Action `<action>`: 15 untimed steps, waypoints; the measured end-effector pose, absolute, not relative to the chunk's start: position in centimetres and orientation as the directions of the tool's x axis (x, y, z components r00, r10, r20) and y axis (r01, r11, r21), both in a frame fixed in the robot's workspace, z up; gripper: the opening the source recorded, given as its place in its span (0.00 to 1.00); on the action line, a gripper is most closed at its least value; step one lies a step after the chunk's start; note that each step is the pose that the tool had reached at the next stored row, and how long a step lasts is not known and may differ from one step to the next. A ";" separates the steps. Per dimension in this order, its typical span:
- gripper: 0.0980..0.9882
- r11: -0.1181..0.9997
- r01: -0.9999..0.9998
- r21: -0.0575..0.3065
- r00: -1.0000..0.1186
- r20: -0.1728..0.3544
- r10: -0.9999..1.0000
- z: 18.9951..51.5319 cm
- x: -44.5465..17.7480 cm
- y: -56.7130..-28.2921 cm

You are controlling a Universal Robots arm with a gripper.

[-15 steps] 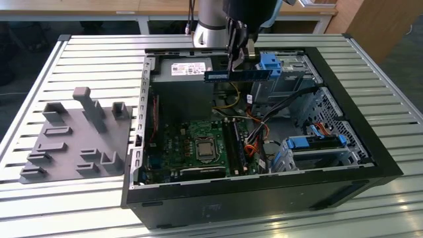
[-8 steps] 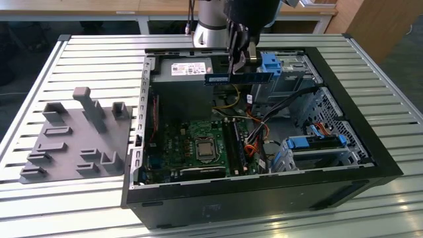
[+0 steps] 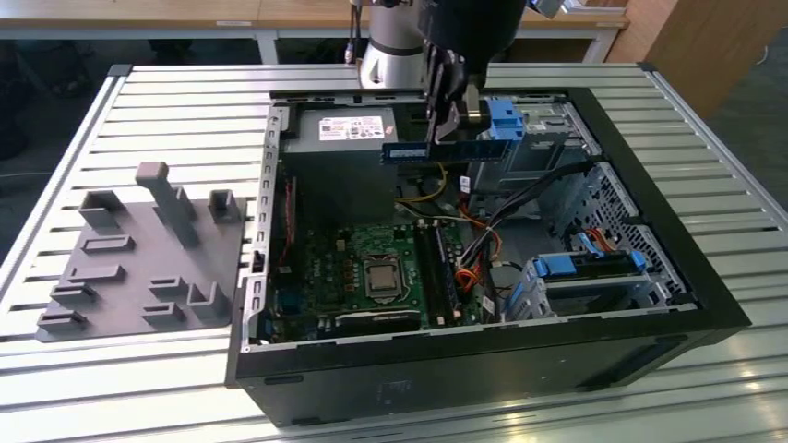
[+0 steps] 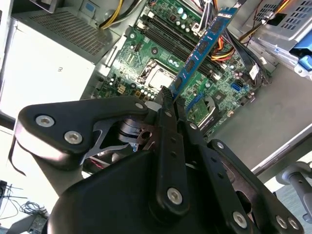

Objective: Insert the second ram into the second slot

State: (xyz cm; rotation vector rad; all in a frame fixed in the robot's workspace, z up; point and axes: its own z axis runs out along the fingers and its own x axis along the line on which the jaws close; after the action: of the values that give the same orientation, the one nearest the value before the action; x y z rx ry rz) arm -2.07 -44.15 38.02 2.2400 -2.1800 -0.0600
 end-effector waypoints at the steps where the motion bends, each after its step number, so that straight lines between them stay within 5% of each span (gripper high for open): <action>1: 0.04 -0.027 -0.999 0.038 0.027 -0.017 -1.000 38.0 -2.1 -44.2; 15: 0.04 0.175 -0.984 0.035 -0.175 -0.004 -0.985 37.7 -2.1 -44.2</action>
State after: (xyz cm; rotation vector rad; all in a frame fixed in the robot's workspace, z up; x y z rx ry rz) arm -2.07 -44.21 37.69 2.0052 -2.3929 -0.0467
